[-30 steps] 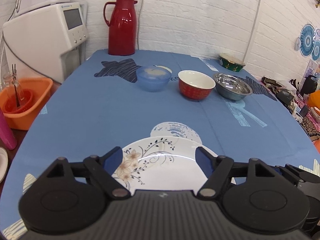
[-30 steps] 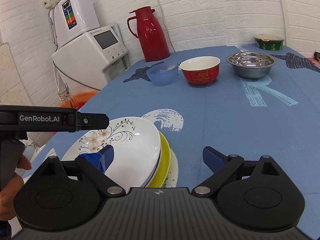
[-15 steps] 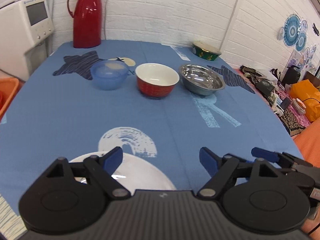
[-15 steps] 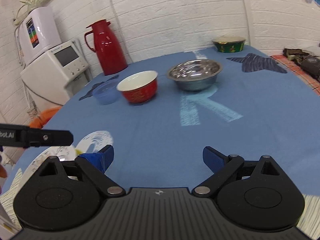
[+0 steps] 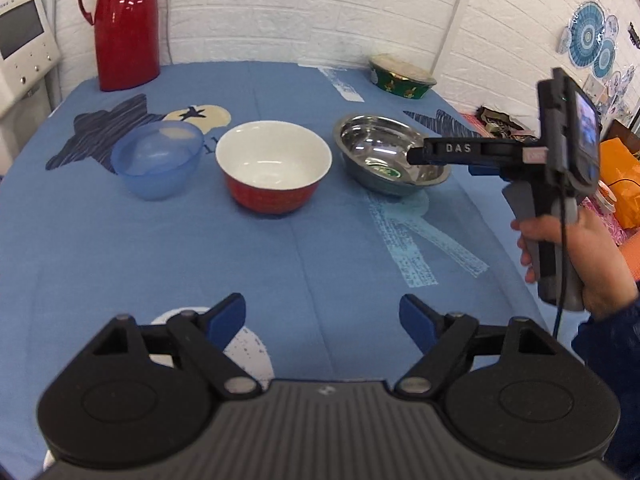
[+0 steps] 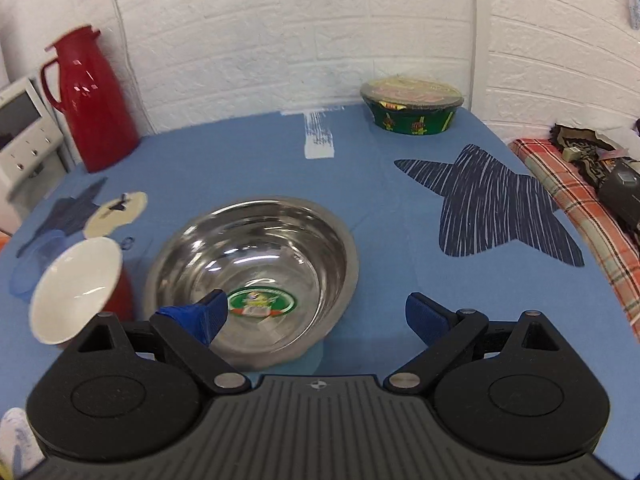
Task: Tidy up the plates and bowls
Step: 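Move the left tool to the steel bowl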
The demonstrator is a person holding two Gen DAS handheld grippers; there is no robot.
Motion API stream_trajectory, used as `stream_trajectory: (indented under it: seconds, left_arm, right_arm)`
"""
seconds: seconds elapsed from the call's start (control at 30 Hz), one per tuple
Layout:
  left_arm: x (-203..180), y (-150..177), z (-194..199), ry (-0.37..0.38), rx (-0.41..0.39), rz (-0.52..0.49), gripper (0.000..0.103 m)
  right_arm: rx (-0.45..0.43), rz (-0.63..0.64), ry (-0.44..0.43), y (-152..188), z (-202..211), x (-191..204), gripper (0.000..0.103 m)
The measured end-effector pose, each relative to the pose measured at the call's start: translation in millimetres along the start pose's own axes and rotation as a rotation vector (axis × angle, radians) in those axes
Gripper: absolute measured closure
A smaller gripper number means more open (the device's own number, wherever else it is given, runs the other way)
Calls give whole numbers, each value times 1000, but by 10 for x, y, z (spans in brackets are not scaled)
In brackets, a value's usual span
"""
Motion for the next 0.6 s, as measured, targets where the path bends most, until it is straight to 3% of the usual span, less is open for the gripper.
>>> stream_trajectory:
  seconds: [0.13,0.3,0.43,0.53,0.6]
  left_arm:
    - [191,-33,-9,-31,5,32,21]
    - [243,-77,-5,-18,-2,54,21]
    - [93,-65,-9,13,3,27,21]
    - [-35,-58,-13,35,6,4,21]
    - [-126,-101,-64,46,7,3,21]
  right_arm:
    - [142,110,49,35,-380,10,20]
    - [211,149,29,170,-182,-1,20]
    - [287,177,-40,425,93,19,20]
    - [289,215,-93,563,402,66,20]
    - [236,210,-88,557,566,54,20]
Point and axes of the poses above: each gripper's, at about its wrist camera, not at the fingertips, and z roughly against the way its jaws point, x to its left, y to its underside, the point moved 7 cm from there along -z, roughly the way its jaws point, and after that the axes turned 2 degrees about y, right-handed, at the moved point
